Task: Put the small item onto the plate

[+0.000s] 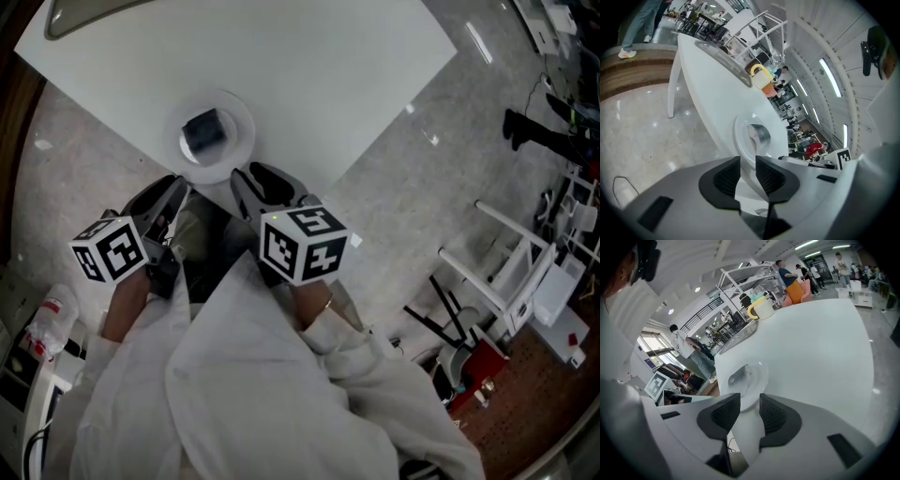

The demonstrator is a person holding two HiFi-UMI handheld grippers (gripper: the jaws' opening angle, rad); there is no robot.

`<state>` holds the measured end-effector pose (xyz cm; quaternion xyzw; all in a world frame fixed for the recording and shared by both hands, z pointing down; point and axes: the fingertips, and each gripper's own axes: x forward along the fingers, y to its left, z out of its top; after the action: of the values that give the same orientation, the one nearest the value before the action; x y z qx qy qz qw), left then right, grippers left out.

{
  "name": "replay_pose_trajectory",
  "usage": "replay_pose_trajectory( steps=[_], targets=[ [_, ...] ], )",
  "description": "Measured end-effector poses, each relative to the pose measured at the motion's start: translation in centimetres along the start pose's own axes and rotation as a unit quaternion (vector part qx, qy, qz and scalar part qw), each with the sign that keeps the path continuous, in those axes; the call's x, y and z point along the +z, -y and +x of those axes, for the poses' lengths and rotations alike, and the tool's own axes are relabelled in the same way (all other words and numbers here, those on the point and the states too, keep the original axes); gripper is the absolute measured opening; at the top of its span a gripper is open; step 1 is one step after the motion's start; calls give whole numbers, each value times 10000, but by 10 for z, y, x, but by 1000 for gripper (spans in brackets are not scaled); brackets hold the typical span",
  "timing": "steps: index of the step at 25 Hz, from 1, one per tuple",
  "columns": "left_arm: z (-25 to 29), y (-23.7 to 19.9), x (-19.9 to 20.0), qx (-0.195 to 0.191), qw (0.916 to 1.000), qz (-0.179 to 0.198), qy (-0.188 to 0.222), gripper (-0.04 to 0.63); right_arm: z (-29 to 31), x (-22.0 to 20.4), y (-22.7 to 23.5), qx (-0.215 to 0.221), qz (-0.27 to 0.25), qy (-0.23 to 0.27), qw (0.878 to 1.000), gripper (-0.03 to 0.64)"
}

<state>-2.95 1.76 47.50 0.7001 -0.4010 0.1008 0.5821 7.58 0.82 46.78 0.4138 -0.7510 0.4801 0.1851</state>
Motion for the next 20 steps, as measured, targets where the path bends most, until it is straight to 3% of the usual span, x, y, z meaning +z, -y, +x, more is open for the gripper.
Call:
replay_pose_trajectory(
  steps=[5,20],
  targets=[
    [4,-5,6,-98,9997,-238,40,84,6,-2,8,-165,101,-70,9998,118],
    [3,0,7,-122,9993,-367,12,86,11,-1,9,-51,491,-199,9986,117]
  ],
)
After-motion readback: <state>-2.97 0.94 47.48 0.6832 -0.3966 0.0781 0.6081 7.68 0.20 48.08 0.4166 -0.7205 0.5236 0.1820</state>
